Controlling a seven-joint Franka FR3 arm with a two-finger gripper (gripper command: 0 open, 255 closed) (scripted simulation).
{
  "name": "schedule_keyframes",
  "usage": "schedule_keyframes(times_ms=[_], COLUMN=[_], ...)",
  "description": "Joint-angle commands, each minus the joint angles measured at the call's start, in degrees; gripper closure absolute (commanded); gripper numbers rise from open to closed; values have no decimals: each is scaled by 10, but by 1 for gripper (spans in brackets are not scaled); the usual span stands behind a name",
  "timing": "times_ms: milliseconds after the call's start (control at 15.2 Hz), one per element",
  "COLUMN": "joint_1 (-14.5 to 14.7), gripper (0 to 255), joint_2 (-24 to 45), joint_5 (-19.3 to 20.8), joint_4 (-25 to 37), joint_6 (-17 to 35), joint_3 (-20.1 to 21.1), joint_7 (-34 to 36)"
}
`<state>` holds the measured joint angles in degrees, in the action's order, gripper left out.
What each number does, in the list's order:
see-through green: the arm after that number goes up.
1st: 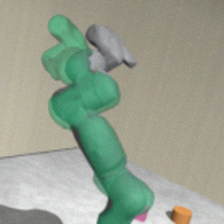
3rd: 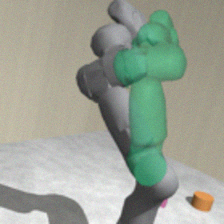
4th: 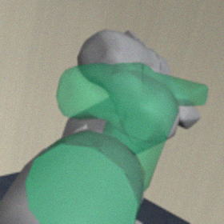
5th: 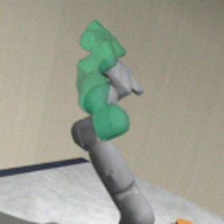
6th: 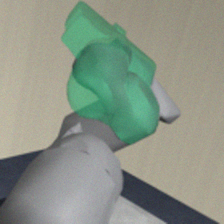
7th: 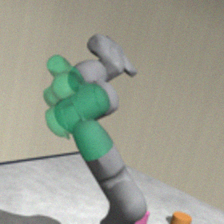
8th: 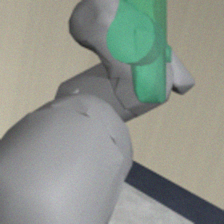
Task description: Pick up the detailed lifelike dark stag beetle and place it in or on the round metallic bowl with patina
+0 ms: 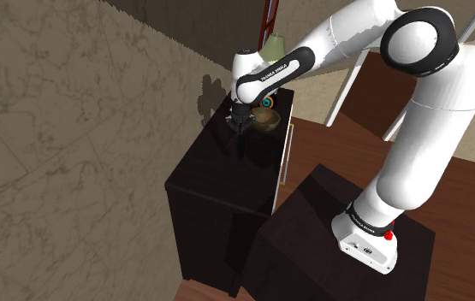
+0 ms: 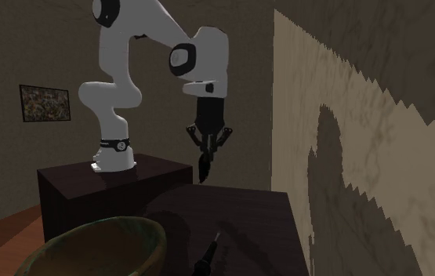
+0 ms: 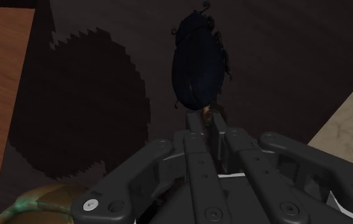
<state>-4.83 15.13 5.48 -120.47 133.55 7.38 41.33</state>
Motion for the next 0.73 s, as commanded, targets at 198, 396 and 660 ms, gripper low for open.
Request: schedule_keyframes(times_ms=[198,396,660], joint_1=[-41,-65,-96], gripper=[255,255,255], joint_2=[25,46,81], joint_5=[-3,-6,-10], joint_4=[39,71,124], joint_6=[-11,-20,-37], joint_3=[-22,-34,-47], joint_7=[-68,-105,-153])
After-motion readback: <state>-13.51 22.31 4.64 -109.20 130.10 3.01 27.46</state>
